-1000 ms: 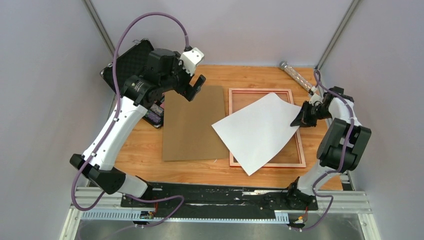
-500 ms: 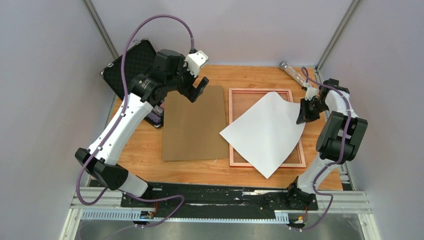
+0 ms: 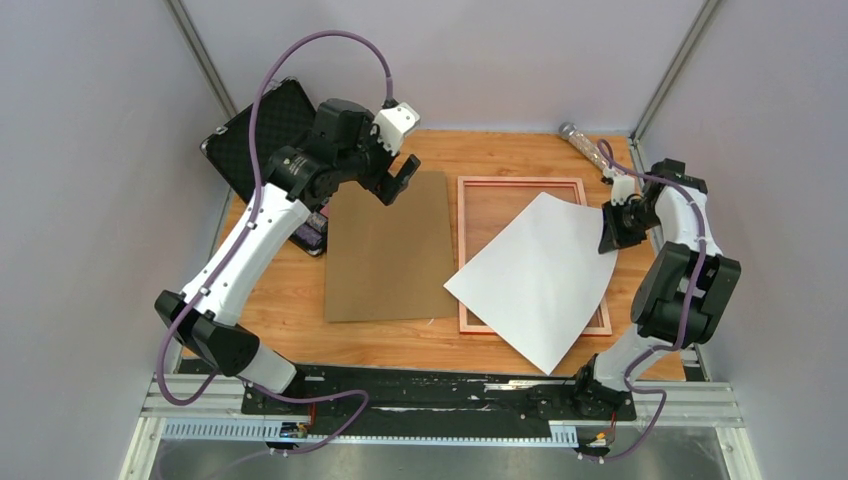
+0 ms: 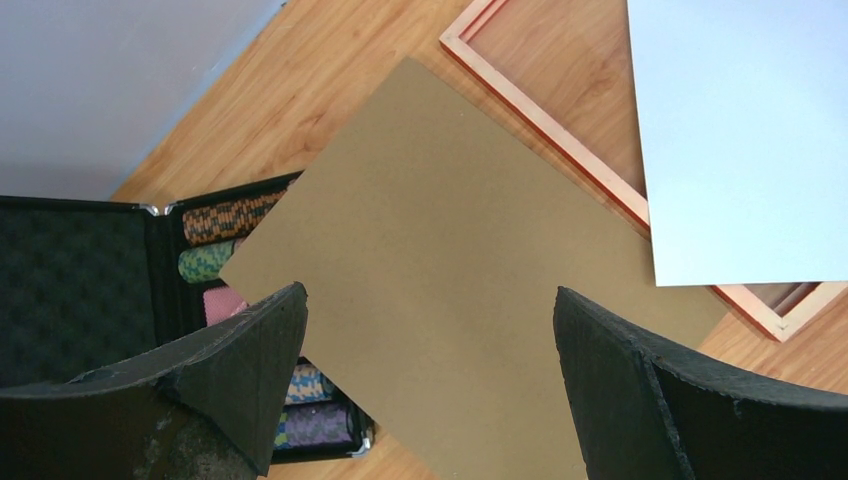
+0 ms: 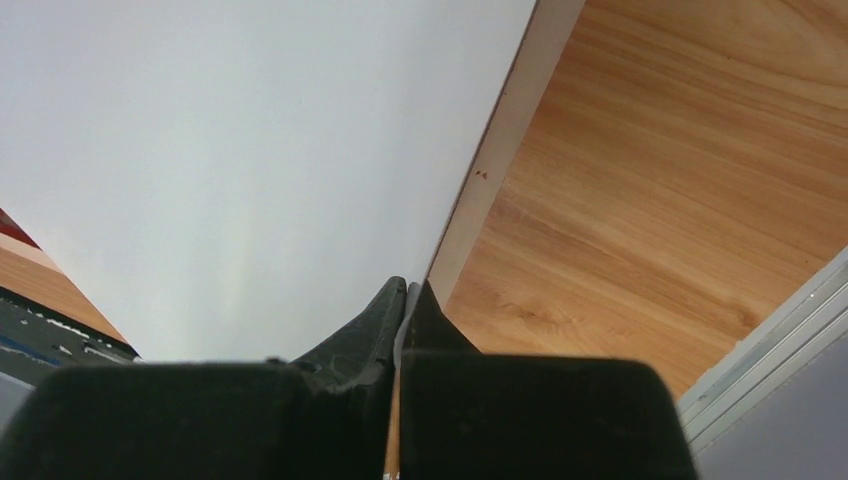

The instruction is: Put the photo into the frame

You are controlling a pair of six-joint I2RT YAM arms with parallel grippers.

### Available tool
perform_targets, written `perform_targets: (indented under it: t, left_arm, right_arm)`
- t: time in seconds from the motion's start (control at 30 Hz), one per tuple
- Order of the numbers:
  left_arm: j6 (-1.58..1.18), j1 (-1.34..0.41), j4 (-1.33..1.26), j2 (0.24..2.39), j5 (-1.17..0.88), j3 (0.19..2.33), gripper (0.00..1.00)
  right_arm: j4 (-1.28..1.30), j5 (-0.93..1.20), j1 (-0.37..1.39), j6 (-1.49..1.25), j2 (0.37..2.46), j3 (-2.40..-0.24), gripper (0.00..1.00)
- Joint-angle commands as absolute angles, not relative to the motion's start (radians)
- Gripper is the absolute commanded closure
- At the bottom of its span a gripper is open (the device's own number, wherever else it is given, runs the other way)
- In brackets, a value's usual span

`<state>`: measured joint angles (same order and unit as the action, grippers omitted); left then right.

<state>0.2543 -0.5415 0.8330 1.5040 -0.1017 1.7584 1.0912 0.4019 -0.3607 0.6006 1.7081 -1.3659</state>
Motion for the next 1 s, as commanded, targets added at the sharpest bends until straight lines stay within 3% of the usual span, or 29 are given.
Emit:
perform_targets:
  t: [0.0, 0.53, 0.8, 0.97]
  left_arm:
    - [0.273, -0.538, 0.814, 1.507, -0.121, 1.755, 0.0]
    - [0.28, -0.54, 0.828, 1.536, -0.136, 1.775, 0.0]
    - [0.276, -0.54, 0.837, 1.547, -0.145, 1.79, 0.0]
    - [0.275, -0.541, 0.842, 1.573, -0.149, 1.82, 0.0]
  right_arm:
    - [1.122, 0.401, -0.361, 0.697, 1.662, -1.376, 1.0]
    - [1.136, 0.393, -0.299, 0.869, 1.778, -1.527, 1.0]
    - [1.113, 0.369, -0.284, 0.958, 1.744, -1.447, 1.0]
    - [1.075, 0.373, -0.277, 0.939, 1.792, -1.516, 1.0]
